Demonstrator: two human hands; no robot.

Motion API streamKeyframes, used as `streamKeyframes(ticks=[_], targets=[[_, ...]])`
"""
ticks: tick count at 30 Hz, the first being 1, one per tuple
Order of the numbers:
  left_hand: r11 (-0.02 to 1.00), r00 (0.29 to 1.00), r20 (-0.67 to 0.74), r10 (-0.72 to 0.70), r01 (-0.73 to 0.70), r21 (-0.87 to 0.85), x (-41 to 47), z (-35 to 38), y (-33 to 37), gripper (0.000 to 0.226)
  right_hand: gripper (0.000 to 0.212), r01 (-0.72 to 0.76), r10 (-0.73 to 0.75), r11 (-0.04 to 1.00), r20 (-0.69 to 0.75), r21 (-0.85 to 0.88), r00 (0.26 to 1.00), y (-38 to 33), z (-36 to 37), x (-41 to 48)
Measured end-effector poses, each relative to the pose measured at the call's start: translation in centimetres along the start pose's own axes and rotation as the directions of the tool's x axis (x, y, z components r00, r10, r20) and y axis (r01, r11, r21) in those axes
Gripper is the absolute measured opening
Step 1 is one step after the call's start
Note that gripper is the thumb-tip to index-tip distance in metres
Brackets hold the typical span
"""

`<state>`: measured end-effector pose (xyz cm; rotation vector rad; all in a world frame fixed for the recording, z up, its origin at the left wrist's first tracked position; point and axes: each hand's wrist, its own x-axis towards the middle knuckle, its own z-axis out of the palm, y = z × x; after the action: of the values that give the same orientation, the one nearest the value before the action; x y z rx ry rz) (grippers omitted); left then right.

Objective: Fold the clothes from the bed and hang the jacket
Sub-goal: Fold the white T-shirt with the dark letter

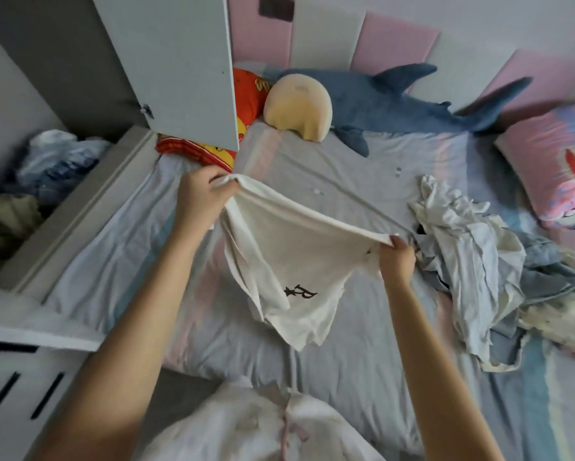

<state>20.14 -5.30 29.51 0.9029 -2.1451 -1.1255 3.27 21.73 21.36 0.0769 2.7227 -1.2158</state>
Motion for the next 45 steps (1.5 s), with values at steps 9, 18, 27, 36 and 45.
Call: streamKeyframes(ticks=[9, 18, 27, 36, 45], targets=[[0.996, 0.998, -0.044, 0.039, -0.035, 0.083, 4.0, -4.8, -3.3, 0.039, 0.030, -0.109, 0.162, 0.922, -0.114, 0.370, 0.980, -7.2, 1.8, -2.7], [0.848, 0.969, 0.088, -0.233, 0.246, -0.470, 3.3, -4.8, 1.9, 0.027, 0.016, -0.245, -0.102, 0.649, 0.402, 0.720, 0.910, -15.5, -2.4, -6.2], [0.902, 0.795, 0.572, 0.203, 0.075, -0.425, -7.3, 0.3, 5.8, 0.048, 0.018, -0.493, -0.489, -0.037, 0.415, 0.869, 0.767, -19.9, -3.9, -14.5], [0.969, 0.931, 0.352, 0.094, -0.003, -0.248, -9.3, -0.4, 2.0, 0.024, 0.029, -0.334, -0.445, -0.180, 0.226, 0.925, 0.867, -14.4, -7.7, -13.8], [0.864, 0.764, 0.620, 0.178, 0.180, -0.470, -9.4, -6.2, 3.9, 0.059, 0.039, -0.325, -0.422, -0.382, 0.150, 0.865, 0.894, -10.9, -8.1, -13.3]])
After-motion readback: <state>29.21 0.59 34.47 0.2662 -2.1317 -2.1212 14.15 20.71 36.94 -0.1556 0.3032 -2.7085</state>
